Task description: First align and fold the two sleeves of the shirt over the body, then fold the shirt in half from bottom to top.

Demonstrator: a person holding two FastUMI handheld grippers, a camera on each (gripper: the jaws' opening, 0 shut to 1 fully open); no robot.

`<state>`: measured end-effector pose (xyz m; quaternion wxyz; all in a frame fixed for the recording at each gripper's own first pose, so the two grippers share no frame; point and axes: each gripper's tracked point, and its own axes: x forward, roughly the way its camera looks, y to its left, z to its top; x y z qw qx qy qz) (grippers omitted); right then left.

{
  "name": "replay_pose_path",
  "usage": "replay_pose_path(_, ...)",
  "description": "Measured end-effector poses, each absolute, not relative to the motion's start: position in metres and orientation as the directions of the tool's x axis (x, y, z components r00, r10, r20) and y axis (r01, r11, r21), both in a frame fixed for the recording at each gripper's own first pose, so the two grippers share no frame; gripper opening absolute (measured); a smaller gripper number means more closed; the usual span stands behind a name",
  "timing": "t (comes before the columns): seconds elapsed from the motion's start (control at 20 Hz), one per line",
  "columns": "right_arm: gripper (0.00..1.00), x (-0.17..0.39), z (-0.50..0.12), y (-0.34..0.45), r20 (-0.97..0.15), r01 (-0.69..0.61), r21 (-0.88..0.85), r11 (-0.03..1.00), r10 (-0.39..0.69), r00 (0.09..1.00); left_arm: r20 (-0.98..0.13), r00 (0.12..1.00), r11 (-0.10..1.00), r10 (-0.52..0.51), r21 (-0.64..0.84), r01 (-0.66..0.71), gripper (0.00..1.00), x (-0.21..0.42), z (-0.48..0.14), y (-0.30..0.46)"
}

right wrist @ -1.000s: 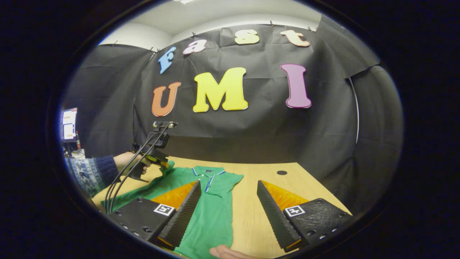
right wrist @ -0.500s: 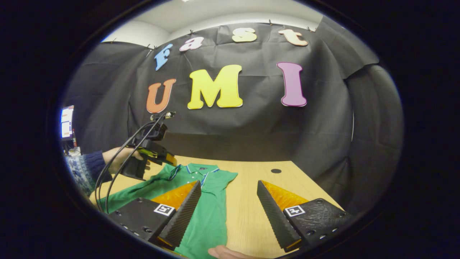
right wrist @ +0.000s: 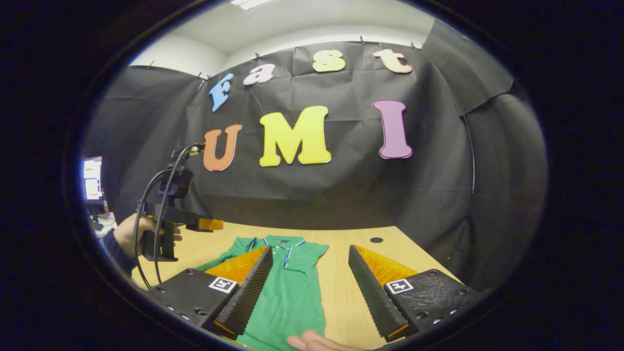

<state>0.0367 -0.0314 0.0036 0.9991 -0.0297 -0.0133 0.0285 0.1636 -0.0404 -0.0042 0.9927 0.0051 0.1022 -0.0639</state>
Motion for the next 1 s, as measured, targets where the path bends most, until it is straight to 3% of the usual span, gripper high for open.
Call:
replay_pose_path(0.2,0.94,0.016,0.008,-0.036,0.043,-0.013,-0.075,0.997,0.016,0.999,-0.147,0.979,0.989,-0.141,-0.063,0.133,1.00,0.101,-0.006,-0.018)
replay_pose_path(0.5,0.95,-0.018,-0.016,-0.041,0.038,0.026,-0.188,0.982,-0.019,0.999,-0.147,0.984,0.995,-0.103,-0.004,0.103,1.00,0.027,-0.059,0.011)
replay_pose_path(0.85,0.95,-0.035,-0.078,-0.049,-0.048,0.025,-0.186,0.982,-0.034,0.998,-0.223,0.972,0.997,-0.068,0.030,0.076,1.00,-0.016,-0.133,0.025)
replay_pose_path(1.0,0.95,-0.033,-0.122,-0.056,-0.125,0.032,-0.197,0.980,-0.058,0.990,-0.279,0.955,0.995,-0.100,-0.010,0.101,1.00,-0.026,-0.162,0.023)
